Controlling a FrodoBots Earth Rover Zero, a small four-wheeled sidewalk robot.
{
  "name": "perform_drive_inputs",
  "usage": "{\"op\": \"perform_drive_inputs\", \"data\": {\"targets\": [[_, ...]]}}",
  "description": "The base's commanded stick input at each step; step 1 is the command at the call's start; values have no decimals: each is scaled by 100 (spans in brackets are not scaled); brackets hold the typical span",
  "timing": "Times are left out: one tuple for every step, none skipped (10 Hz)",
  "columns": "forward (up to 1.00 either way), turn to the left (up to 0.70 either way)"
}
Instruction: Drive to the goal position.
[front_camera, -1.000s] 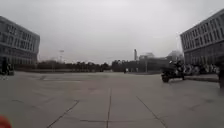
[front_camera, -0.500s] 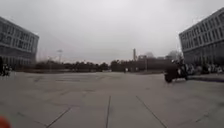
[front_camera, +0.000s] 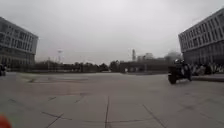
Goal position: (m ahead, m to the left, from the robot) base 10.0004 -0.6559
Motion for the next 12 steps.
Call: {"op": "perform_drive_inputs", "data": {"targets": [[70,-1],[70,-1],[70,-1],[70,-1],[70,-1],[70,-1],[70,-1],[70,-1],[70,-1],[70,-1],[70,-1],[70,-1]]}}
